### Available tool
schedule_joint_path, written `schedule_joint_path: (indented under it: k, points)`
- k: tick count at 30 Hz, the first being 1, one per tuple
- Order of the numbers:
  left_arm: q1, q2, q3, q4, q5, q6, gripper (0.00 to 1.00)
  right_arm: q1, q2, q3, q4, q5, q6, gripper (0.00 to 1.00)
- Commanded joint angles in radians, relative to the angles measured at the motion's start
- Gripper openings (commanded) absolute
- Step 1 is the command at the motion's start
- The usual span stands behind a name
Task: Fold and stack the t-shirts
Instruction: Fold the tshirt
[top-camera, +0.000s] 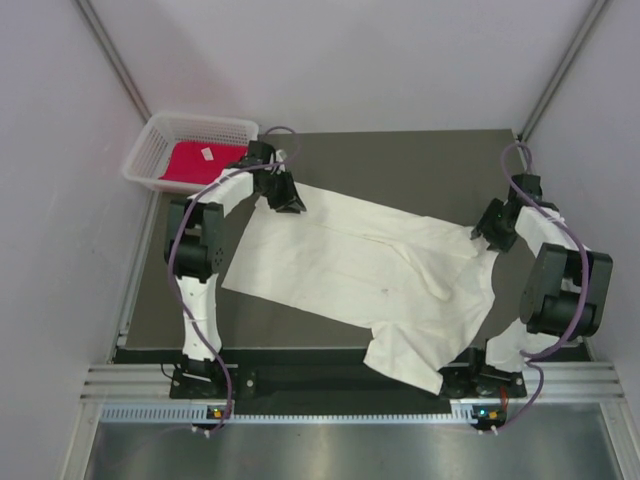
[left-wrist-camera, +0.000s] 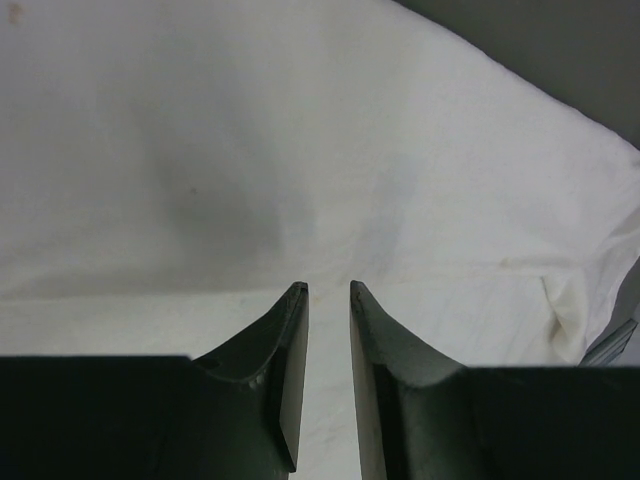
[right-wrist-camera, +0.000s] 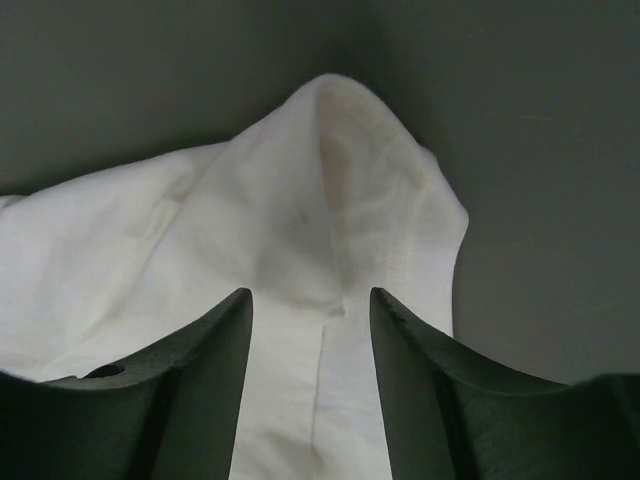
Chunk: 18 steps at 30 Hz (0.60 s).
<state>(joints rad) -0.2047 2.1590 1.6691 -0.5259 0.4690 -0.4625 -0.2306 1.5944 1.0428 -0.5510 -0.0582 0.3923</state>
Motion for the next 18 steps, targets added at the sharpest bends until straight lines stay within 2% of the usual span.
schedule_joint_path:
  k: [1,10,11,15,18]
  points:
    - [0.011,-0.002,0.032,0.010,0.025,0.010,0.28,-0.015,0.027,0.075,0.083,-0.009,-0.036,0.50]
    - [0.073,0.084,0.067,-0.002,0.066,-0.048,0.27,-0.018,0.125,0.123,0.121,0.011,-0.033,0.53]
    - [0.077,0.100,0.069,-0.003,0.071,-0.053,0.27,-0.019,0.143,0.125,0.123,0.024,-0.032,0.49]
    - [0.080,0.140,0.069,-0.037,0.082,-0.074,0.25,-0.029,0.177,0.128,0.117,0.041,-0.012,0.19]
    - [0.079,0.142,0.061,-0.039,0.080,-0.070,0.25,-0.033,0.187,0.122,0.115,0.092,0.014,0.05]
